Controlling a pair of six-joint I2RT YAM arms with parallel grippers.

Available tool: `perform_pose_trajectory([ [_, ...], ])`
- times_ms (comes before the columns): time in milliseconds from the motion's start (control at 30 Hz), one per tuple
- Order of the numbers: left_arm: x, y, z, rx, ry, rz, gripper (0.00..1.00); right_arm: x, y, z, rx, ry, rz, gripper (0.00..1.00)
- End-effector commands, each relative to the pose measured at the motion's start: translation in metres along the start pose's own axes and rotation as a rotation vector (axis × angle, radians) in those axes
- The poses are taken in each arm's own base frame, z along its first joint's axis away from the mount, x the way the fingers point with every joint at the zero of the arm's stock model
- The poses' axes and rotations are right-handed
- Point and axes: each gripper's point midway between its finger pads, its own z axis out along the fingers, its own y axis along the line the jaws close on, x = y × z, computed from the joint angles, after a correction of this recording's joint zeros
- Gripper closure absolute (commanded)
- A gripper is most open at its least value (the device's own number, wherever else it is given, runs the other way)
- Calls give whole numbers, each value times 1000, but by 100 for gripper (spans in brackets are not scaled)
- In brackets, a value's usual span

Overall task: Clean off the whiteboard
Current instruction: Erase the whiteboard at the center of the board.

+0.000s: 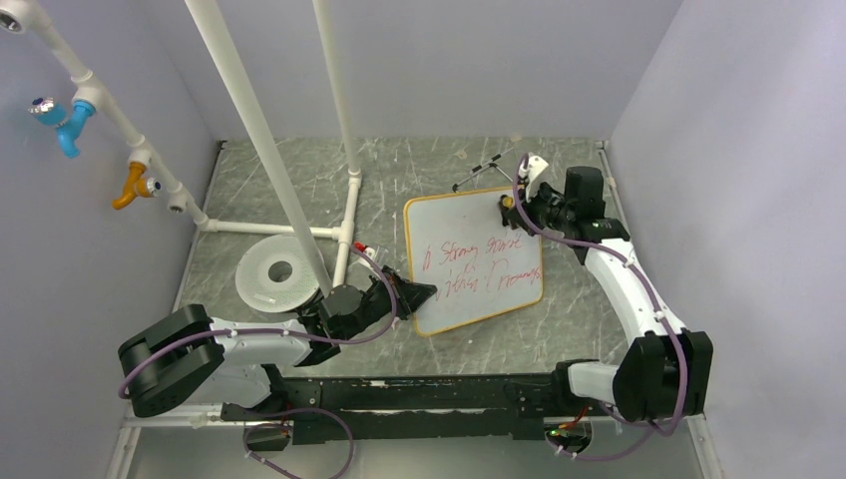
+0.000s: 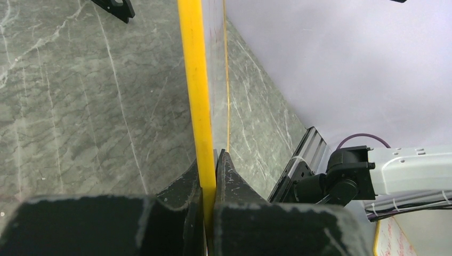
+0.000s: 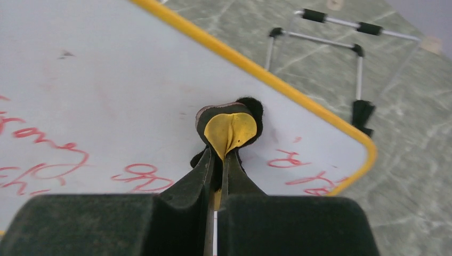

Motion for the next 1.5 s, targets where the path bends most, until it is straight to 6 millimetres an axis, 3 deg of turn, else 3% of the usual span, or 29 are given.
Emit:
perform_pose_trajectory([
  [0,49,-4,-16,114,217,230,100,4,70,0,-334,-18,-10,100],
  [33,48,-4,-16,113,215,231,100,7,47,6,-203,3,8,100],
  [67,48,-4,-16,112,217,231,100,6,12,11,-2,17,44,100],
  [133,48,-4,-16,112,219,230,100,11,-46,3,336,27,146,100],
  [200,49,-4,-15,113,219,231,100,16,-73,-8,485,28,175,100],
  [267,49,-5,-15,116,222,230,100,15,-61,-6,403,20,171,100],
  [333,50,-5,-14,119,226,230,100,9,-8,2,78,16,90,100],
  [400,51,-6,-13,124,224,229,100,1,61,-6,-320,-40,4,100],
  [433,51,-6,-13,125,224,228,100,-1,81,-13,-429,-64,-27,100],
  [467,51,-6,-14,125,223,228,100,-4,87,-15,-449,-79,-50,100],
  [533,49,-6,-14,123,218,229,100,-7,68,-8,-319,-74,-16,100],
  [667,49,-6,-15,119,222,231,100,6,-29,0,223,3,118,100],
  [733,49,-6,-14,120,222,231,100,13,-52,-5,347,28,139,100],
  [800,49,-6,-14,123,221,230,100,13,-40,-3,267,21,128,100],
  [900,50,-6,-14,125,221,230,100,6,31,-2,-151,-10,22,100],
  [967,49,-6,-15,122,219,231,100,0,79,-15,-421,-69,-40,100],
  [1033,49,-6,-15,121,218,231,100,-6,94,-22,-491,-109,-71,100],
  [1100,49,-5,-15,118,217,232,100,-9,74,-14,-356,-92,3,100],
  [1133,48,-6,-15,120,217,232,100,-7,48,-5,-207,-71,33,100],
  [1167,48,-6,-15,121,219,233,100,-2,6,-1,29,-40,65,100],
  [1233,48,-6,-15,119,218,233,100,9,-45,-6,315,6,133,100],
  [1267,48,-6,-16,120,219,231,100,14,-59,-10,392,21,150,100],
  [1300,48,-6,-16,120,217,230,100,14,-65,-13,420,22,159,100],
  [1367,48,-6,-16,122,215,231,100,13,-57,-11,366,13,150,100],
  [1467,47,-7,-16,122,216,234,100,11,-10,-3,82,21,73,100],
])
